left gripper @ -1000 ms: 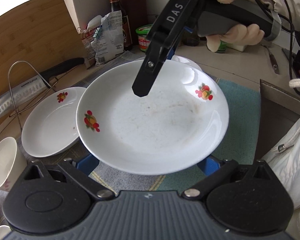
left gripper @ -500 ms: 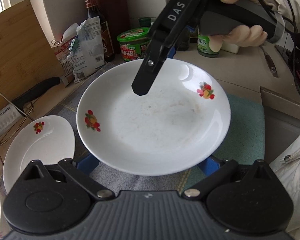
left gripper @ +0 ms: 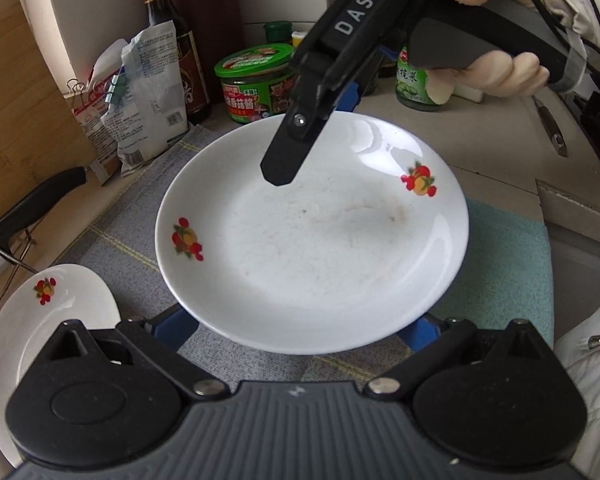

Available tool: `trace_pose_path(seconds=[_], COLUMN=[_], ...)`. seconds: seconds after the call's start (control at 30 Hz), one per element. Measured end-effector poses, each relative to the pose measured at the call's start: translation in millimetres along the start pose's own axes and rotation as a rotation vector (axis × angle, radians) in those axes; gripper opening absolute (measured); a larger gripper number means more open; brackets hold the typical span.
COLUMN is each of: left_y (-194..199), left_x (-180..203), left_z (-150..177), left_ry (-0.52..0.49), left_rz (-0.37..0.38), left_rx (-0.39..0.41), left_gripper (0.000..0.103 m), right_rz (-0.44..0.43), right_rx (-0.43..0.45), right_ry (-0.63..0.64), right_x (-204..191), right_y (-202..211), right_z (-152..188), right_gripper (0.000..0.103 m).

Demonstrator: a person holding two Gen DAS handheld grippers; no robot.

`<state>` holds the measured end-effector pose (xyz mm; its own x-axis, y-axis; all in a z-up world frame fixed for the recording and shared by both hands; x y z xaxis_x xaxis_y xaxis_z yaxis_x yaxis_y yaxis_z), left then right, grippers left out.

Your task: Organize plates and bowls

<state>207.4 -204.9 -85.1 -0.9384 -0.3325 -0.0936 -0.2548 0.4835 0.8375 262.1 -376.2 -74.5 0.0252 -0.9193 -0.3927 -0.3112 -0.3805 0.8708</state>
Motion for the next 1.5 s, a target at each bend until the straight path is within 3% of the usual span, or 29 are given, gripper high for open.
trace_pose_path(seconds=[0.3, 1.5], left_y=[-14.0, -19.3], left_x=[-4.4, -8.3], left_z=[-7.9, -4.3], left_ry=[0.016, 0.025], left_rz=[0.035, 0.045], left_rx=[-0.023, -0.038], left_gripper=[0.102, 0.102], right_rz=[-0.006, -0.013], right_rx=[-0.007, -0.004], right_ry=[-0.033, -0.098], right_x=[17.2, 25.6], right_y=[-7.2, -8.6], right_z=[-4.0, 4.5], right_gripper=[0.097, 0.097])
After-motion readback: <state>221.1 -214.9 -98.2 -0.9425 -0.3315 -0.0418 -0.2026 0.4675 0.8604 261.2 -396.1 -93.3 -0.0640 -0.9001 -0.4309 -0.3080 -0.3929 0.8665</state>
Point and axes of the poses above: each gripper's, at about its wrist camera, not at the fingertips, and y roughly against the way its jaws point, x to its right, z to its underside, the point moved 1 cm from there along -y, roughly the way its jaws point, and after that the axes turned 6 degrees about -x, right-handed, at the moved point
